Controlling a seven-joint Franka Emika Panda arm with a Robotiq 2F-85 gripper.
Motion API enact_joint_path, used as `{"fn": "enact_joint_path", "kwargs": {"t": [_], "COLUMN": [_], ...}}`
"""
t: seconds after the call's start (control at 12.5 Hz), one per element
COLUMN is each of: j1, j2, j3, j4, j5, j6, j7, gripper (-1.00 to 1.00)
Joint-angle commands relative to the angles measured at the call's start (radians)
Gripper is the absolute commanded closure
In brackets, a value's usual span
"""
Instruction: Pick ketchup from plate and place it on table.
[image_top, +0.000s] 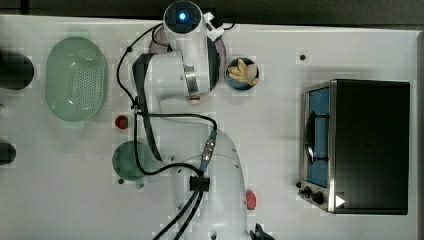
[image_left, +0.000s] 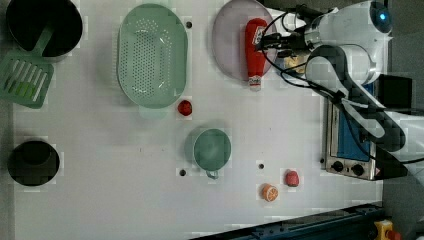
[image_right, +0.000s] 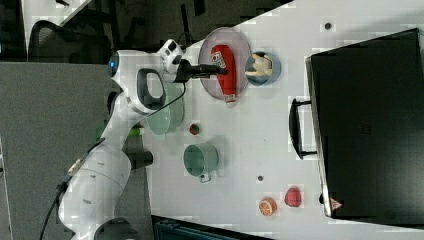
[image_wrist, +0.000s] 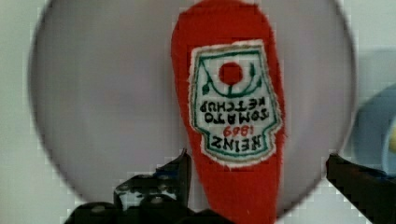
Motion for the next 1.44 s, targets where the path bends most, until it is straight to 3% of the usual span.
{"fn": "enact_joint_path", "kwargs": {"t": [0.08, 0.32, 0.4, 0.64, 1.2, 1.44], "j1": [0.004, 0.004, 0.005, 0.005, -0.005, -0.013], "j2": [0.043, 0.076, 0.081, 0.083, -0.007, -0.084], "j3": [0.007, 0.007, 0.007, 0.006, 0.006, 0.007], "j4": [0.014, 0.014, 0.014, 0.015, 0.040, 0.081], "j5": [-0.009, -0.009, -0.009, -0.009, -0.004, -0.002], "j6": [0.082, 0.114, 0.134, 0.145, 0.121, -0.036], "j7": [-0.041, -0.041, -0.041, -0.041, -0.029, -0.027], "gripper": [-1.00, -1.00, -0.92, -0.21, -0.19, -0.19]}}
